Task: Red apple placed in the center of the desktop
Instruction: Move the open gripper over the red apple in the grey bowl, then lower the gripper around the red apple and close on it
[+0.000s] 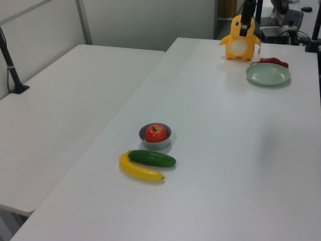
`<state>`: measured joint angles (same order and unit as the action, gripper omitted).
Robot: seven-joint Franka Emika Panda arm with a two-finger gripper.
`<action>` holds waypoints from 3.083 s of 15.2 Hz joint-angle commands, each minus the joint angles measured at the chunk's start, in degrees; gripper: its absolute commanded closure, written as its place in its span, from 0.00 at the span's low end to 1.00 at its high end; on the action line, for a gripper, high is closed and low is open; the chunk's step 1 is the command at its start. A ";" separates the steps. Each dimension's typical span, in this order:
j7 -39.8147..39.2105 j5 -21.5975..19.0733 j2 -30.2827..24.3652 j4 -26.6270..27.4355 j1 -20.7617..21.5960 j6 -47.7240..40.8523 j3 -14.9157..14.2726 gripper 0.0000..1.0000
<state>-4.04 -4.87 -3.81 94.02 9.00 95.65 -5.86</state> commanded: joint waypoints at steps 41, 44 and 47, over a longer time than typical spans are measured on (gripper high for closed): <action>8.08 6.80 45.47 -17.82 13.59 46.21 4.80 0.00; 8.17 7.68 45.47 -17.12 13.59 46.21 4.80 0.00; 8.08 7.86 45.39 -17.03 13.67 46.21 4.80 0.01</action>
<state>2.77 1.61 42.65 74.91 22.35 140.17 -1.19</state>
